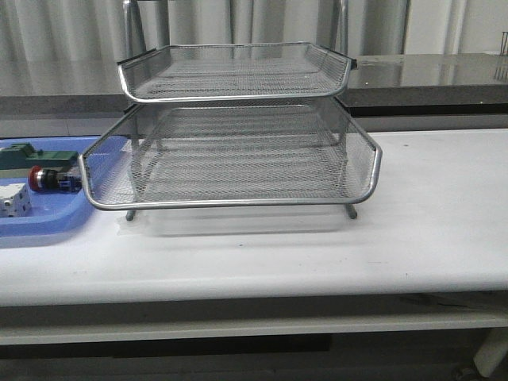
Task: Place button on rack with both arms
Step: 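Lower the left gripper onto the red-capped button in the blue tray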
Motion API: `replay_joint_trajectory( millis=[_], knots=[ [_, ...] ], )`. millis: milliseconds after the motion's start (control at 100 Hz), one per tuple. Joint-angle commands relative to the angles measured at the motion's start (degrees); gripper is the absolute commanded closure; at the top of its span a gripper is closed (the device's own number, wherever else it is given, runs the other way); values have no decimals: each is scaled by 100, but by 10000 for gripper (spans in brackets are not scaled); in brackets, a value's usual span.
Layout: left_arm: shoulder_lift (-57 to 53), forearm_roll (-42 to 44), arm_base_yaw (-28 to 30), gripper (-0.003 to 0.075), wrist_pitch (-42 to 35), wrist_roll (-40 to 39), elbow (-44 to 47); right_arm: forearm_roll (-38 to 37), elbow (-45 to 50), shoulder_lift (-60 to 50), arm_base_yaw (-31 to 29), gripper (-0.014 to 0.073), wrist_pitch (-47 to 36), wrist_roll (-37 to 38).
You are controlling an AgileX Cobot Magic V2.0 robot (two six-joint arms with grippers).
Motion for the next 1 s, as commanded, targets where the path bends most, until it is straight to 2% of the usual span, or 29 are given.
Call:
replay_joint_trajectory(
  millis=[0,320,710,990],
  knots=[
    [162,-101,-39,219,-291,219,-517,-138,-138,-4,-25,662,-310,15],
    [1654,-101,-252,219,165,1385,-2121,-138,-138,-4,-25,662,-310,15],
    [3279,281,-412,219,762,1799,-3712,-138,-138,-4,-25,662,-310,15],
    [3987,303,-412,219,824,2003,-4242,-138,-138,-4,-25,662,-310,15]
  ],
)
